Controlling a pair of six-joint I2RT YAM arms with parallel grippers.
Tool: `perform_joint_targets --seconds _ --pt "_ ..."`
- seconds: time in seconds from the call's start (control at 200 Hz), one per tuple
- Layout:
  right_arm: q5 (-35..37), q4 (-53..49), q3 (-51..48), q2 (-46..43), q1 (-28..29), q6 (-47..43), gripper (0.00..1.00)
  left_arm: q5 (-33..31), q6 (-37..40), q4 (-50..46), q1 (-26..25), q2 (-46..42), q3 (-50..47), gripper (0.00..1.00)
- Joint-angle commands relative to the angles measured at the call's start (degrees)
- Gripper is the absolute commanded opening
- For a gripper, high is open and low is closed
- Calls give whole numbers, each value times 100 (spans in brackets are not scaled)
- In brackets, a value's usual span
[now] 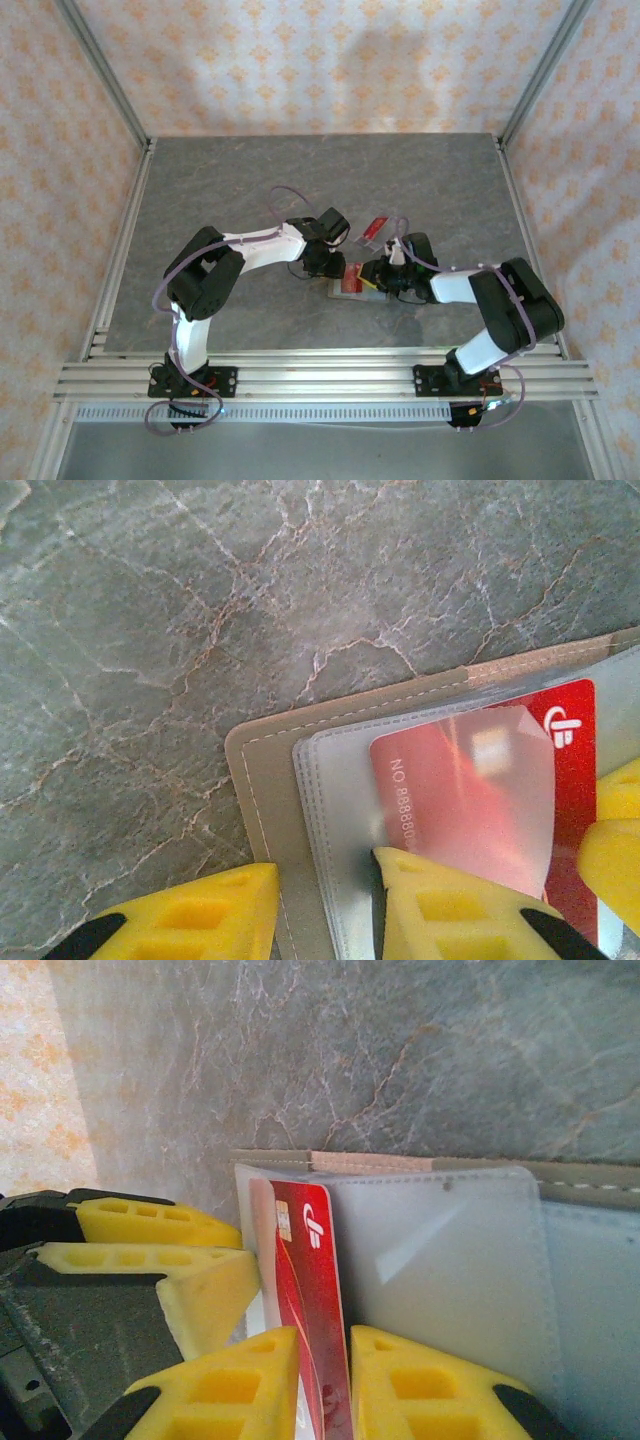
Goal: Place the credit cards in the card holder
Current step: Insert the credit card into the card slot.
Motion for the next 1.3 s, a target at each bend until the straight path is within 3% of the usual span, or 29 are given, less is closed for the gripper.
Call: perform_joint_targets --seconds 0.0,0.395,0.61,0.791,1.291 --pt "256 -73 -137 179 75 -38 20 -540 84 -225 4 595 -274 30" --pt "90 273 -236 121 85 127 17 -567 64 -216 -49 682 -242 30" --pt "44 543 -306 223 90 263 0 -584 68 -216 -61 687 -260 30" --pt "40 555 -380 113 85 293 0 -601 -16 -208 -57 684 -312 30" --pt "471 -679 -390 -665 107 -202 0 -436 -229 -52 -23 411 -539 32"
